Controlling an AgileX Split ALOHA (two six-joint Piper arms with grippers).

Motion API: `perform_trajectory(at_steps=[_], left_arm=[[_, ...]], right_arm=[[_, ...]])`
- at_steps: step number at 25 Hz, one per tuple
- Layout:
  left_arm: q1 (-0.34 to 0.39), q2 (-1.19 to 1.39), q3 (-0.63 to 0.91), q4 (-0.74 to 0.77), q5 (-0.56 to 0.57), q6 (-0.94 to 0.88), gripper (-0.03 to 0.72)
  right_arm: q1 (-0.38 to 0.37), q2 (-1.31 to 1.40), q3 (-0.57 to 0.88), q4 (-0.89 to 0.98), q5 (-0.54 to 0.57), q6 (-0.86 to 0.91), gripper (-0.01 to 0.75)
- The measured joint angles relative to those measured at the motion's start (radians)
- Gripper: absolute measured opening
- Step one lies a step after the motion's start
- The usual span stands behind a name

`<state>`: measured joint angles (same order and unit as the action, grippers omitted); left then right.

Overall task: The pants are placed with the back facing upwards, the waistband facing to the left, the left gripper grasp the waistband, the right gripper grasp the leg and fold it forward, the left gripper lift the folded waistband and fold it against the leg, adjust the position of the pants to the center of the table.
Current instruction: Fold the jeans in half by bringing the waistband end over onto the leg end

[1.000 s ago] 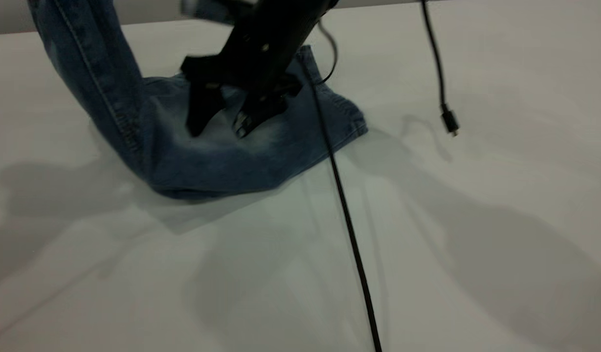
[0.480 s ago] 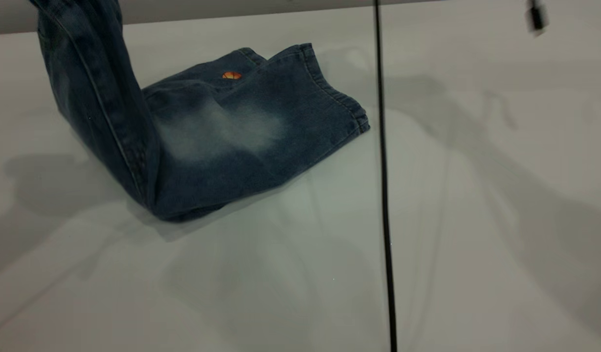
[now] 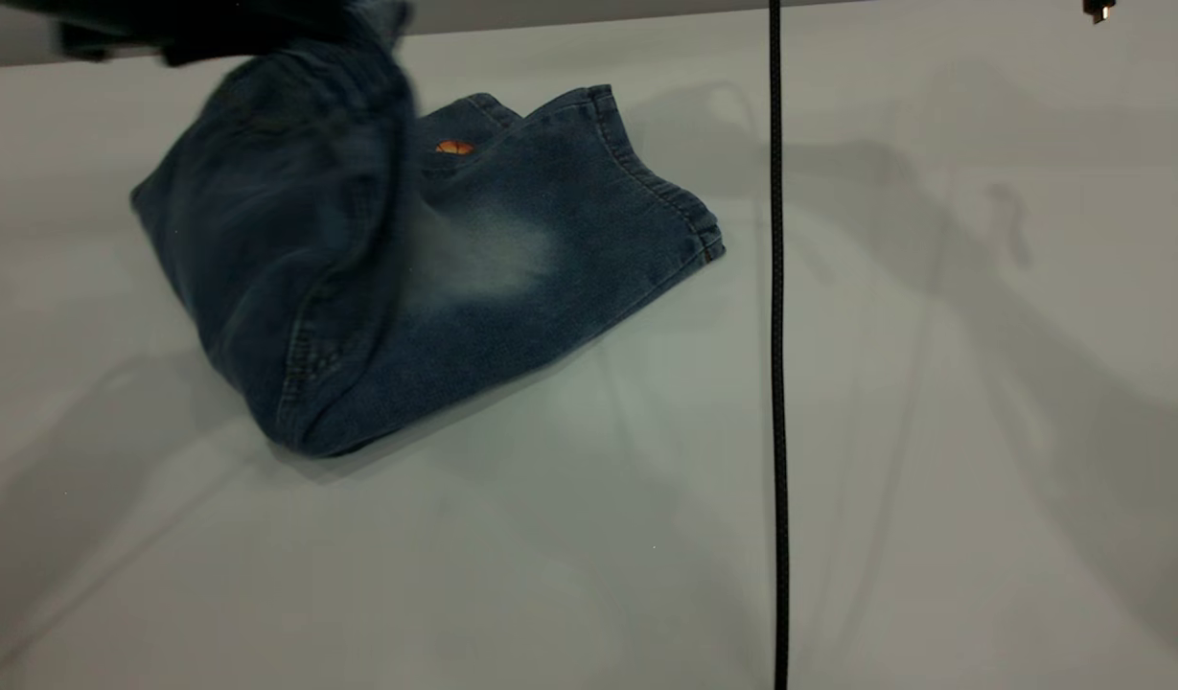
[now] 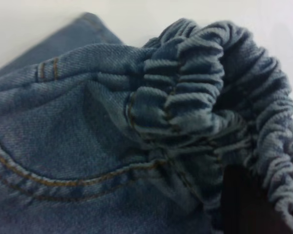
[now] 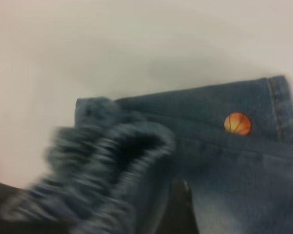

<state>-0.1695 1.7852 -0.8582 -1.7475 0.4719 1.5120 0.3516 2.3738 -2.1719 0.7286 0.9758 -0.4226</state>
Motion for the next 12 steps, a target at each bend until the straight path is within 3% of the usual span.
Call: perform_trajectory(at_steps=[5, 12], left_arm=[[-0.081, 0.113, -0.103, 0.001, -0.013, 0.000, 0.161], [-0.097, 0.233, -0.173, 0.001, -0.009, -0.001, 0.161]], right_arm=[[-0.025, -0.038, 0.000, -0.015, -0.004, 0.000, 0.505], [-0.104, -0.094, 0.000, -0.049, 0.014, 0.001, 0.505]])
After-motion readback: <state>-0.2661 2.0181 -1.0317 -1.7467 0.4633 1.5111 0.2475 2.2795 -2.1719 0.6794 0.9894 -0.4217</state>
